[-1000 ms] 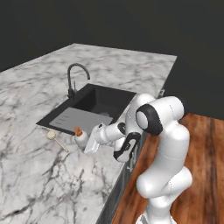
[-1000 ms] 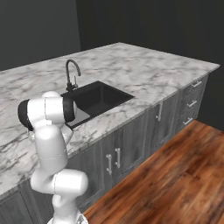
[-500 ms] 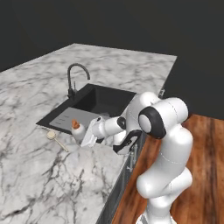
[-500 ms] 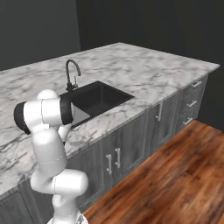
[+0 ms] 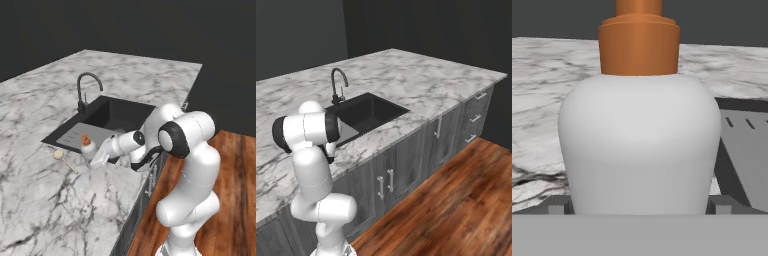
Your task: Locate and retrieve the dish brush and soap dispenser from the cabinet. Place them next to the sink.
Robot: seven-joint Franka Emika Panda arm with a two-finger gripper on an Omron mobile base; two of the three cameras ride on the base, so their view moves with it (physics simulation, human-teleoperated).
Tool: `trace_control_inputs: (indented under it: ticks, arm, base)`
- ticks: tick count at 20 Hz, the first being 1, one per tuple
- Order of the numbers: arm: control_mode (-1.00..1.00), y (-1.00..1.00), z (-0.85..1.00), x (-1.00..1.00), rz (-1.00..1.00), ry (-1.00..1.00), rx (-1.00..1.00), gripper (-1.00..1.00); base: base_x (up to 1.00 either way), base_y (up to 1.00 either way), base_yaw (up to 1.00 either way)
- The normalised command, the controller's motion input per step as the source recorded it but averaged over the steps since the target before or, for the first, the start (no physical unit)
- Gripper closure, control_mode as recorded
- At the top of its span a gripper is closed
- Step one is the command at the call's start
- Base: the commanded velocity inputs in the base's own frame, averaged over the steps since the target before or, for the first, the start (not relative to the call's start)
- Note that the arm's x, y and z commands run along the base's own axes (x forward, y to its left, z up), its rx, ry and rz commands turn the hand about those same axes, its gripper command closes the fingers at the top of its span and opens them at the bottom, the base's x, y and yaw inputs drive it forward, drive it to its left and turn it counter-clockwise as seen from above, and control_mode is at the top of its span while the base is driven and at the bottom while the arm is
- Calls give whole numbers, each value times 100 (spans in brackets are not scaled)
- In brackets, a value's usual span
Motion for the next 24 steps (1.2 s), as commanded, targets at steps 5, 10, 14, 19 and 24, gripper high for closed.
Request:
trace_control_inputs:
  ticks: [5,10,14,19,24]
  arm:
    - [-100,-22,-37,-17,0,-10,18,-100]
    - [-100,-26,-85,-11,0,-5,6,-100]
    - [-100,-7,-49,0,0,-10,6,-100]
    - [-100,0,-45,0,4,-9,3,-100]
    - [-100,-3,-22,2,3,-7,7,-100]
  base:
    - [0,0,0]
    - [0,0,0]
    - [0,0,0]
    - [0,0,0]
    - [0,0,0]
